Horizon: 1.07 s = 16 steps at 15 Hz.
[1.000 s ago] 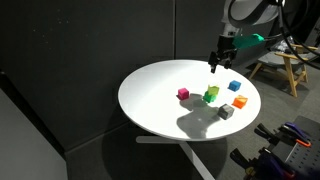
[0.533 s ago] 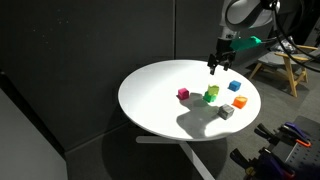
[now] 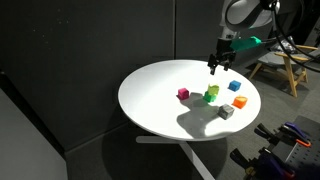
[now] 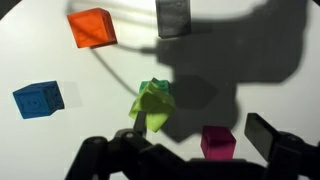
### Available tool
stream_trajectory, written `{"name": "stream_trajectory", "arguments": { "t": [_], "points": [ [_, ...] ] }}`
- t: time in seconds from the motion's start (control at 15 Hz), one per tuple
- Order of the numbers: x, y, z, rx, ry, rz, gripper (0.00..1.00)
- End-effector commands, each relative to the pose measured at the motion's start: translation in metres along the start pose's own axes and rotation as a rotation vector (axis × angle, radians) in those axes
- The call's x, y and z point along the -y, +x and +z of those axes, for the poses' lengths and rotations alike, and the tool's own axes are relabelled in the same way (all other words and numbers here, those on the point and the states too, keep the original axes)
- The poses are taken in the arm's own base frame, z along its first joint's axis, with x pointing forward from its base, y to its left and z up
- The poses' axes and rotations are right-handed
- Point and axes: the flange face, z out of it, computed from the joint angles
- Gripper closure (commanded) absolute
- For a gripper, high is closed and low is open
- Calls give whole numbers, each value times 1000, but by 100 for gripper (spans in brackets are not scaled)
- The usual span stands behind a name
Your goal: Remove the light green block from the green block top and place it on top of the gray block
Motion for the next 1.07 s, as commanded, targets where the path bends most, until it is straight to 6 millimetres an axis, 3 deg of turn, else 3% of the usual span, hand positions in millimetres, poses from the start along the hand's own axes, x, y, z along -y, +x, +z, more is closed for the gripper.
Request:
{"name": "stream_trajectory", "arguments": {
  "t": [0.0, 0.33, 1.0],
  "points": [
    [-15, 18, 0, 21, -13, 50, 0],
    [-36, 36, 6, 20, -24, 181, 0],
    [-33, 45, 26, 32, -23, 317, 0]
  ]
}}
